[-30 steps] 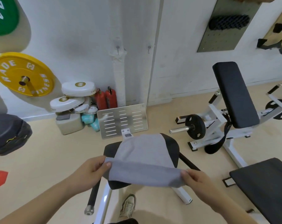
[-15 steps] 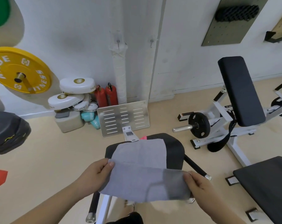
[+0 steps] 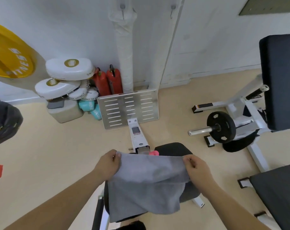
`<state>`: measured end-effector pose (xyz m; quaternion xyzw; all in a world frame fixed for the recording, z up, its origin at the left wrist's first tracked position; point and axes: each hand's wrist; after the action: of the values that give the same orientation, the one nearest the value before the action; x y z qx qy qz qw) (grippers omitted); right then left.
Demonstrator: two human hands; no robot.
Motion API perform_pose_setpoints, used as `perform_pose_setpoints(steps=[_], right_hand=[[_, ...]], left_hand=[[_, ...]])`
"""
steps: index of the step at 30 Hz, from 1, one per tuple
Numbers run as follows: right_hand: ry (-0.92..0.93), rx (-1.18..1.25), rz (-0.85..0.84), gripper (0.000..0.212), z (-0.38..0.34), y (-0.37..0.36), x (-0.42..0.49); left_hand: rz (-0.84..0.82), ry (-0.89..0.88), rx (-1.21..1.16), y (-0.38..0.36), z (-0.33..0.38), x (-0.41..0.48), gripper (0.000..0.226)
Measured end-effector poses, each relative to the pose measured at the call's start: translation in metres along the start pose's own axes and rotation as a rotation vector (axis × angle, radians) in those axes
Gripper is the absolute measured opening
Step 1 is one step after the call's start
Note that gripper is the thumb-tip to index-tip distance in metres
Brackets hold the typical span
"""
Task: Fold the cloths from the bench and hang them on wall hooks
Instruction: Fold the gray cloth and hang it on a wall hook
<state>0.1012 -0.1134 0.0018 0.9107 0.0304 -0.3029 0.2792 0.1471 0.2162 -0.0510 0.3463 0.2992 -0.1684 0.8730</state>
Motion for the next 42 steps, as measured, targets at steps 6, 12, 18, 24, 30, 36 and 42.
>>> perform_pose_setpoints(steps=[6,12,18,24,30,36,42], right_hand=[[-0.07,-0.287,-0.154,0.014,0.013,-0.015,0.074],[-0.156,-0.693,-0.303,0.026,0.031,-0.031,0.113],[-0.237,-0.771,-0.435,0.036,0.021,-0.024,0.128],[-0.197,-0.601,-0.389,0.01,0.019,-0.014,0.116],[-0.074,-0.029,-0.256,0.007,0.013,0.008,0.073],[-0.015,0.197,-0.15,0.009,0.023,0.049,0.013],[0.149,0.189,-0.084,0.018,0.002,0.114,-0.043]], left_hand=[[-0.157,0.157,0.179,-0.014,-0.028,0.057,0.023],[-0.343,0.138,0.319,-0.025,-0.03,0.077,0.047],[-0.527,0.129,0.428,-0.022,-0.02,0.097,0.07],[-0.421,0.107,0.295,-0.02,-0.017,0.087,0.009],[-0.277,0.036,-0.108,0.0,0.005,0.04,0.021],[-0.177,-0.028,-0.191,0.03,0.042,-0.03,0.013],[-0.06,-0.22,-0.156,0.058,0.108,-0.092,0.042]])
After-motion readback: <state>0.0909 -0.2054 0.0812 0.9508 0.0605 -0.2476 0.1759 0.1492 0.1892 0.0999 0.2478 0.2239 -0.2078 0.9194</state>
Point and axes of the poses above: each hand's wrist, its own x-axis towards the middle knuckle, its own y-axis out of the back of the hand, z = x × y, and after that the axes turned 9 degrees about -z, right-handed
